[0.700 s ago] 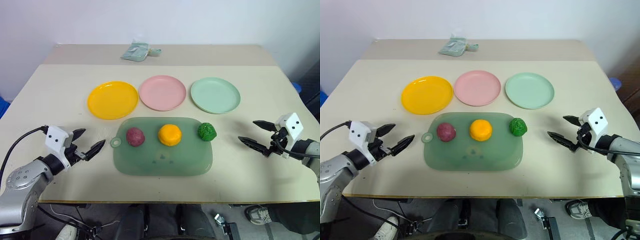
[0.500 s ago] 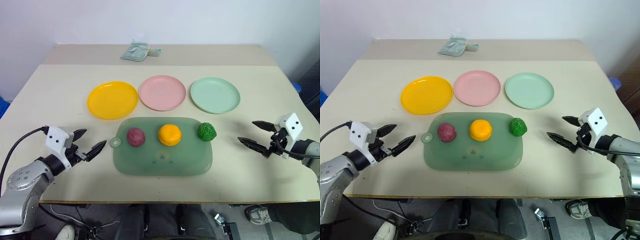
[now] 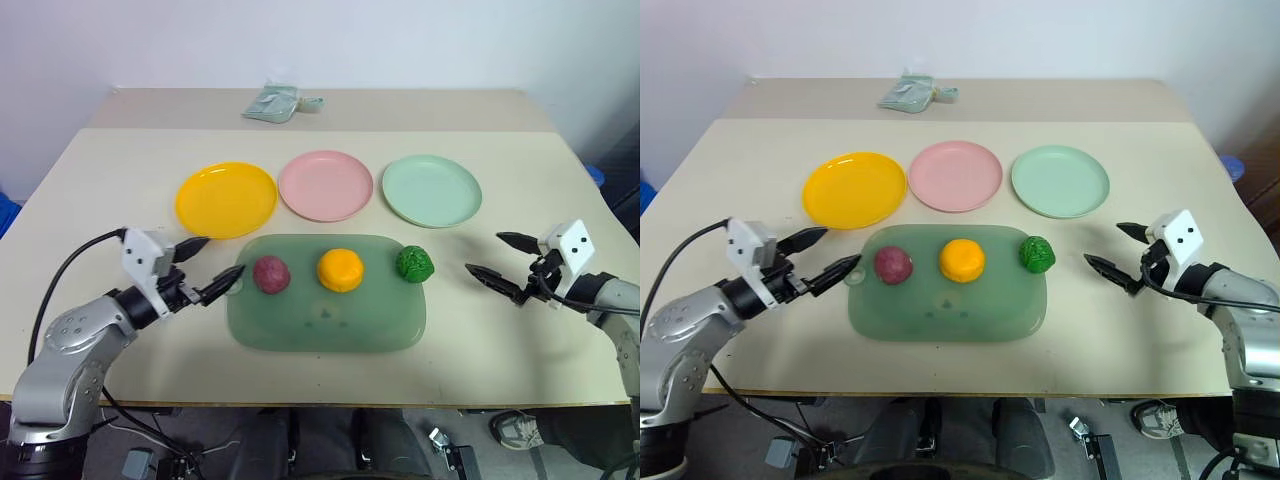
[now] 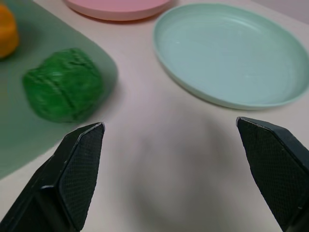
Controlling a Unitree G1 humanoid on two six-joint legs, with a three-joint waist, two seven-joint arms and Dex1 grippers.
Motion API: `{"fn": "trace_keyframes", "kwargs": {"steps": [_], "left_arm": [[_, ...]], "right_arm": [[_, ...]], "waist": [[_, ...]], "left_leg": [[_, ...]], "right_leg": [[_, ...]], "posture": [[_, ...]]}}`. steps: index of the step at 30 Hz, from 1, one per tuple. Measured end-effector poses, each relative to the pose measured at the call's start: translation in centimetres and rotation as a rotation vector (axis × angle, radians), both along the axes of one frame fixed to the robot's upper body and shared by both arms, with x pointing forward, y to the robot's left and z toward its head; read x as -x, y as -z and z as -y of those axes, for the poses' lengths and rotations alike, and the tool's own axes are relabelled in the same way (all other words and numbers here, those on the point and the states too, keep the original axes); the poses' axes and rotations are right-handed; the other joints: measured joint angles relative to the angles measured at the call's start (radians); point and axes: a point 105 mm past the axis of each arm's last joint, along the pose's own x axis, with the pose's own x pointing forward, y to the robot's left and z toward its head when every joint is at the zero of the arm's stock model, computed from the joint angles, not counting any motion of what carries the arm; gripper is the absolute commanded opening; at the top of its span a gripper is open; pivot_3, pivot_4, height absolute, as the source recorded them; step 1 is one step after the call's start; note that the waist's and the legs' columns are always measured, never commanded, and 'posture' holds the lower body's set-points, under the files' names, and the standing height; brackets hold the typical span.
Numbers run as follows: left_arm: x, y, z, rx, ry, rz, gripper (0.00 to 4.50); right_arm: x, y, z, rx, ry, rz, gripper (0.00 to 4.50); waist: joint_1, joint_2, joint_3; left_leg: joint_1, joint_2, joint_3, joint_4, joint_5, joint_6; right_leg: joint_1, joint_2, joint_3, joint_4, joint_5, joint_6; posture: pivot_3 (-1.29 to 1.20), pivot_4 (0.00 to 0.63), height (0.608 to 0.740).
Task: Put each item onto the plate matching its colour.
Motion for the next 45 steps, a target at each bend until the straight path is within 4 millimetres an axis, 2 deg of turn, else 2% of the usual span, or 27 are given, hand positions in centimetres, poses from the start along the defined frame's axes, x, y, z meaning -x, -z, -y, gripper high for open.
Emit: {"fn": "trace_keyframes", "kwargs": {"steps": [4,11,15,18,20,21,25,28,32,34,36,38,41,45], "left_arm": [[-0.1,0.9,1.4,-0.076,0.140,-0.039,4.50],[-2.0,2.7,2.3,-0.150,0.203,-0.063,4.50],[-2.5,3.6,3.0,-0.154,0.224,-0.076,4.50],[-2.7,3.9,3.2,-0.151,0.225,-0.086,3.65],[-2.8,3.9,3.3,-0.151,0.227,-0.086,2.79],[-2.8,3.9,3.3,-0.150,0.228,-0.087,2.53],[-2.8,3.8,3.0,-0.141,0.219,-0.089,2.53],[-3.4,2.7,2.4,-0.070,0.169,-0.074,2.53],[-7.6,-1.8,2.6,0.027,0.022,0.065,2.53],[-10.2,-4.0,3.2,0.060,-0.063,0.116,2.53],[-12.8,-5.0,4.5,0.072,-0.124,0.118,2.53],[-14.7,-5.0,6.8,0.034,-0.125,0.104,2.53],[-16.5,-3.6,9.9,-0.021,-0.111,0.056,2.53],[-18.4,-1.9,11.4,-0.051,-0.148,-0.034,2.53]], "right_arm": [[1.5,-0.5,-1.9,-0.043,-0.071,-0.021,4.47],[4.2,-1.9,-6.1,-0.072,-0.235,-0.028,4.47],[4.7,-2.0,-7.0,-0.076,-0.248,-0.030,4.47],[4.7,-1.7,-7.2,-0.092,-0.237,-0.040,4.50],[4.6,-1.7,-7.3,-0.096,-0.229,-0.039,4.50],[4.6,-1.7,-7.3,-0.096,-0.227,-0.037,4.50],[4.7,-1.8,-7.6,-0.094,-0.231,-0.029,4.50],[4.6,-1.8,-7.6,-0.094,-0.226,-0.027,4.50],[4.5,-1.6,-8.0,-0.106,-0.223,-0.026,4.50],[4.3,-1.9,-8.4,-0.110,-0.231,-0.012,4.50],[4.0,-2.2,-8.8,-0.115,-0.234,0.006,4.50],[3.6,-2.5,-9.3,-0.127,-0.241,0.026,4.50],[3.3,-2.7,-9.8,-0.126,-0.245,0.046,4.50],[3.0,-2.5,-10.1,-0.132,-0.231,0.052,4.50]], "waist": [[0.000,0.001,0.000],[0.003,0.000,0.000],[0.002,0.000,0.000],[0.002,0.000,0.000],[0.002,0.000,0.000],[0.002,0.000,0.000],[0.002,0.000,0.000],[0.003,0.000,0.000],[0.027,-0.001,0.000],[0.032,-0.002,0.000],[0.035,-0.002,0.000],[0.038,-0.002,0.000],[0.040,-0.003,0.000],[0.029,-0.005,0.002]], "left_leg": [[0.000,0.000,0.000,0.000,0.000,0.001],[0.000,0.000,0.000,0.001,-0.001,0.002],[0.000,0.000,0.000,0.001,-0.001,0.002],[0.000,0.000,0.000,0.001,-0.001,0.002],[0.000,0.000,0.000,0.001,-0.001,0.002],[0.000,0.000,0.000,0.001,-0.001,0.002],[0.000,0.000,0.000,0.001,-0.001,0.002],[0.000,0.000,0.000,0.001,-0.001,0.002],[-0.001,-0.001,-0.001,0.004,0.000,0.003],[-0.001,-0.003,-0.001,0.004,0.001,0.004],[-0.001,-0.004,-0.001,0.005,0.001,0.004],[-0.001,-0.006,-0.001,0.005,0.001,0.004],[-0.002,-0.006,0.000,0.005,0.002,0.003],[-0.004,-0.006,0.001,0.005,0.003,0.004]], "right_leg": [[0.000,0.000,0.000,0.000,0.000,0.000],[0.000,0.000,0.000,0.000,0.000,0.000],[0.000,0.000,0.000,0.000,0.000,0.000],[0.000,0.001,0.000,0.000,0.000,0.000],[0.000,0.001,0.000,0.000,0.000,0.000],[0.000,0.001,0.000,0.000,0.000,0.000],[0.000,0.001,0.000,0.000,0.000,0.000],[0.000,0.001,0.000,0.001,0.000,0.000],[0.001,0.002,-0.001,0.001,0.001,0.002],[0.002,0.002,-0.001,0.001,0.002,0.004],[0.003,0.004,-0.001,0.000,0.002,0.005],[0.002,0.004,-0.001,0.000,0.002,0.005],[0.001,0.004,-0.001,0.000,0.002,0.005],[-0.001,0.004,-0.001,0.000,0.002,0.006]], "posture": [[0.00,0.150,0.740],[0.00,0.150,0.740],[0.00,0.150,0.740],[0.00,0.150,0.740],[0.00,0.150,0.740],[0.00,0.150,0.740],[0.00,0.150,0.740],[0.00,0.150,0.740],[0.00,0.150,0.740],[0.00,0.150,0.740],[0.00,0.150,0.740],[0.00,0.150,0.740],[0.00,0.150,0.740],[0.00,0.150,0.740]]}}
